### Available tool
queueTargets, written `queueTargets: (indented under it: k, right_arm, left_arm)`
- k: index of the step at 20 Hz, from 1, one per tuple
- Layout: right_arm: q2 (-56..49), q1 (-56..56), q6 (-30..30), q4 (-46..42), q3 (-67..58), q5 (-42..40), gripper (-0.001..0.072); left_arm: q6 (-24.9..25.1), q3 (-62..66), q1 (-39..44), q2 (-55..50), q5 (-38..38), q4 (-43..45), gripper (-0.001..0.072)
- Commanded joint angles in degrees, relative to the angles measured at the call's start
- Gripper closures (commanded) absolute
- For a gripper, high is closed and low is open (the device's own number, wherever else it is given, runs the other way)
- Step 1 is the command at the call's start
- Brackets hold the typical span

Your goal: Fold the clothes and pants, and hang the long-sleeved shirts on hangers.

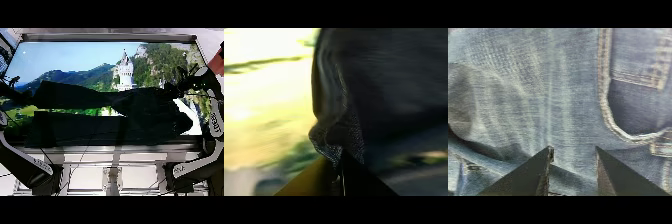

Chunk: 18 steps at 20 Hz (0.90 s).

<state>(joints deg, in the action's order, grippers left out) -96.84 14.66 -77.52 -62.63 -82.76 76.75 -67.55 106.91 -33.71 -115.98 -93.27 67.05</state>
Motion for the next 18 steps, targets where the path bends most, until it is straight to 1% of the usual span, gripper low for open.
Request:
queueTargets:
  k: [1, 2, 3, 4, 6, 7, 8, 9, 11, 14, 16, 17, 18]
  right_arm:
    - [0.02, 0.00, 0.24, -5.66, -0.04, -0.92, 0.0391]
    - [0.00, 0.00, 0.63, -7.52, -0.04, -1.49, 0.0383]
    - [0.00, 0.00, 1.18, -8.94, -0.04, -2.27, 0.0383]
    - [-0.04, 0.00, 2.08, -9.81, -0.04, -3.39, 0.0383]
    - [-0.48, 0.00, 4.24, -9.99, -0.04, -6.34, 0.0383]
    - [-0.87, 0.00, 5.03, -9.92, -0.04, -8.48, 0.0383]
    - [-1.42, 0.00, 5.57, -9.97, -0.04, -10.54, 0.0382]
    - [-2.05, 0.00, 6.69, -9.99, -0.04, -12.41, 0.0381]
    - [-3.72, 0.02, 6.86, -11.19, -0.04, -16.09, 0.0371]
    - [-4.76, 0.39, 6.21, -14.01, -0.04, -21.97, 0.0370]
    - [-4.76, 1.81, 6.16, -14.19, -0.11, -24.22, 0.0370]
    - [-4.83, 3.02, 6.25, -14.21, -0.11, -24.17, 0.0370]
    - [-4.96, 4.20, 6.25, -14.12, -0.11, -23.47, 0.0370]
  left_arm:
    - [-3.04, 0.02, 0.11, 1.68, -3.67, -15.34, 0.0682]
    - [-4.00, 0.09, 0.00, 2.99, -3.37, -20.41, 0.0682]
    - [-5.44, 0.09, -0.42, 4.66, -2.14, -27.43, 0.0682]
    - [-7.13, 0.09, -0.98, 6.25, -0.24, -35.30, 0.0682]
    - [-9.49, 0.07, -2.34, 9.51, 4.92, -54.07, 0.0683]
    - [-10.23, 0.07, -2.58, 10.93, 7.15, -60.74, 0.0683]
    - [-11.32, 0.09, -2.82, 12.44, 9.14, -64.98, 0.0683]
    - [-12.52, 0.09, -2.97, 13.92, 10.80, -65.83, 0.0683]
    - [-14.01, 0.07, -3.17, 16.65, 13.40, -64.67, 0.0684]
    - [-18.99, 0.07, -3.17, 19.80, 17.88, -58.99, 0.0684]
    - [-23.71, 0.07, -3.17, 22.21, 21.46, -50.53, 0.0685]
    - [-26.73, 0.07, -3.17, 23.43, 22.75, -44.96, 0.0684]
    - [-30.73, 0.07, -3.13, 24.81, 23.21, -37.53, 0.0685]
